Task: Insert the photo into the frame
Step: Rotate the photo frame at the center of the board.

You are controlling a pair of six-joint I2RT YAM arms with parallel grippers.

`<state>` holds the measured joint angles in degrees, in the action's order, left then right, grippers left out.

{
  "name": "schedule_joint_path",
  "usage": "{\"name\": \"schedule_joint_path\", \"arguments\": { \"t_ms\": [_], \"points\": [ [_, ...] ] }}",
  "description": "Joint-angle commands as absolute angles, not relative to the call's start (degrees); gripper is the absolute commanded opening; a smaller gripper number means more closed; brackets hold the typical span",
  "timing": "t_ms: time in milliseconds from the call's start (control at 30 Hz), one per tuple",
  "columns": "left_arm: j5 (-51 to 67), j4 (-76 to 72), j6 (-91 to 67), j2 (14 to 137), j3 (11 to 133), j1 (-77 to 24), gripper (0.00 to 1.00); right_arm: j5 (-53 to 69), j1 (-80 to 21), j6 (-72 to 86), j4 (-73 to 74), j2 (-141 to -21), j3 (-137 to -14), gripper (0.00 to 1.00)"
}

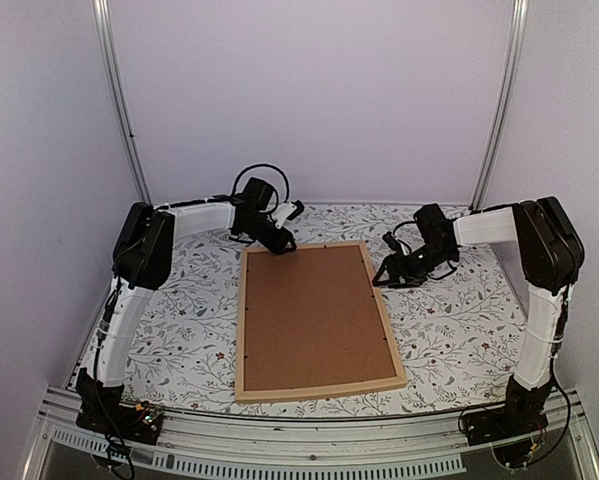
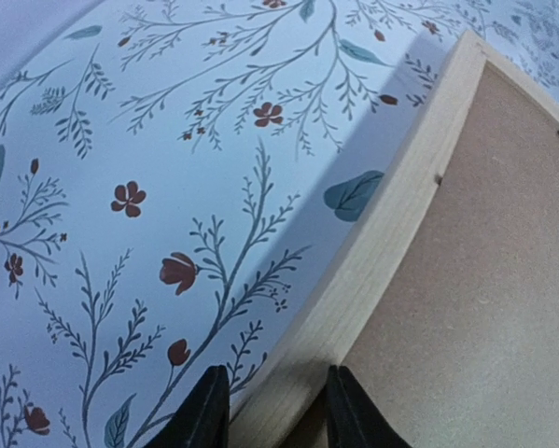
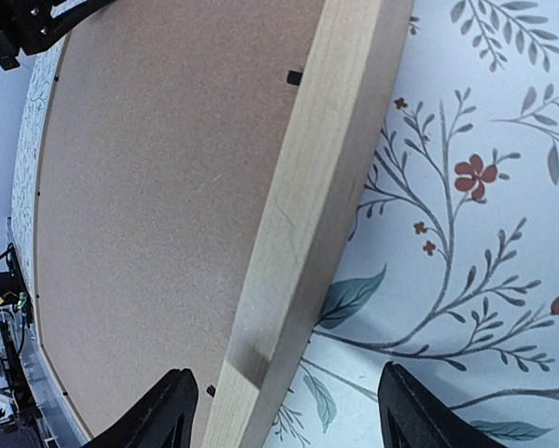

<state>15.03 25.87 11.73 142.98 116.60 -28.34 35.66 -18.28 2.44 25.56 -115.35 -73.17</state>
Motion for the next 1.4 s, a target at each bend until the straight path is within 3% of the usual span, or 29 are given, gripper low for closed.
{"name": "schedule_joint_path", "arguments": {
  "t_ms": [0, 167, 367, 433, 567, 700, 867, 1133, 1367],
  "points": [
    [13.3, 28.6, 11.8, 144.9, 116.1, -27.3, 0.31, 33.9, -17.2, 4.8, 26.0, -111.5, -71.4, 0.7],
    [13.7, 28.0, 8.5, 142.8, 112.9, -24.6, 0.18, 32.9, -16.1, 6.2, 25.9, -108.4, -69.2, 0.71],
    [16.7, 25.2, 3.7, 139.1, 105.5, -20.4, 0.13, 32.4, -15.3, 7.0, 26.0, -105.6, -67.4, 0.71],
    [17.9, 23.2, 3.3, 137.7, 102.7, -19.7, 0.22, 32.3, -15.3, 7.2, 25.9, -105.3, -67.2, 0.71],
    [20.0, 21.0, 3.6, 135.9, 99.8, -19.5, 0.54, 32.3, -15.3, 7.2, 25.8, -105.2, -66.6, 0.72],
    [21.8, 19.3, 4.4, 134.5, 99.3, -20.0, 0.78, 32.3, -15.2, 7.3, 25.3, -105.2, -65.7, 0.72],
    [24.4, 16.4, 4.9, 134.0, 99.9, -21.1, 0.99, 32.6, -15.3, 7.6, 24.8, -105.5, -65.1, 0.72],
    [19.4, 21.4, 9.8, 140.3, 109.7, -25.5, 0.99, 32.9, -15.3, 7.6, 24.3, -106.3, -64.7, 0.72],
    [15.8, 29.0, 13.2, 147.6, 120.6, -27.8, 0.9, 32.5, -15.3, 7.6, 23.5, -106.3, -63.4, 0.72]
  ]
}}
